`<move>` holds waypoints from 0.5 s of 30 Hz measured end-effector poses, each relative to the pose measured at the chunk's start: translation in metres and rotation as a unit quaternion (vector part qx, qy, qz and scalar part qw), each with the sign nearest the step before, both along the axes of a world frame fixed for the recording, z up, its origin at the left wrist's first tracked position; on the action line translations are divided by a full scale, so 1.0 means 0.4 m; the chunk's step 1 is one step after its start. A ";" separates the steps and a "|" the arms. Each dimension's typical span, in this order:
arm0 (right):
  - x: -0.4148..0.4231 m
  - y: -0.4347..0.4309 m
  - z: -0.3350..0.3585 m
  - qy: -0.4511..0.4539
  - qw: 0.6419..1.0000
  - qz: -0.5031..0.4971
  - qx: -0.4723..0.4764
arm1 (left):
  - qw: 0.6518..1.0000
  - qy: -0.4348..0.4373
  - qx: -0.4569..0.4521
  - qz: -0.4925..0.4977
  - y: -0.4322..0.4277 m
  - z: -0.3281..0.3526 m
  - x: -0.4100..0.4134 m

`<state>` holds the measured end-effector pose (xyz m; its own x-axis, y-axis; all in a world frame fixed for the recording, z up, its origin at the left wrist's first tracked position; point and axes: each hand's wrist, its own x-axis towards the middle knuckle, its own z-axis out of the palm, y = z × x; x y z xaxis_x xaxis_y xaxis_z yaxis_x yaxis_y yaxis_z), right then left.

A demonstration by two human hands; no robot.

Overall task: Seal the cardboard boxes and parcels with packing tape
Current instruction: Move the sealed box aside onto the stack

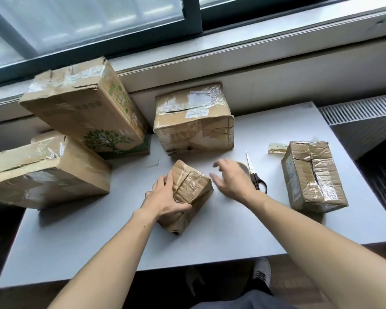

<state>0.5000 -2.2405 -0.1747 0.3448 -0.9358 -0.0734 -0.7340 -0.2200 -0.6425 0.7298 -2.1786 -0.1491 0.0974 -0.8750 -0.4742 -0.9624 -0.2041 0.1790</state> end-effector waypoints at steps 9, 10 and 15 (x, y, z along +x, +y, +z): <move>0.096 0.025 0.043 0.195 0.939 0.279 0.050 | 0.974 0.030 -0.046 -0.221 0.007 -0.006 0.029; 0.100 0.023 0.048 0.213 0.932 0.288 0.058 | 0.973 0.030 -0.039 -0.227 0.007 -0.004 0.033; 0.121 0.020 0.038 0.215 0.935 0.282 0.016 | 0.981 0.018 -0.020 -0.193 0.027 0.004 0.087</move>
<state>0.5483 -2.2325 -0.1595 0.7147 -0.6094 -0.3432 -0.6992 -0.6359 -0.3268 0.7645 -2.1680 -0.1476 -0.2612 -0.8615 -0.4354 -0.9596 0.1829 0.2138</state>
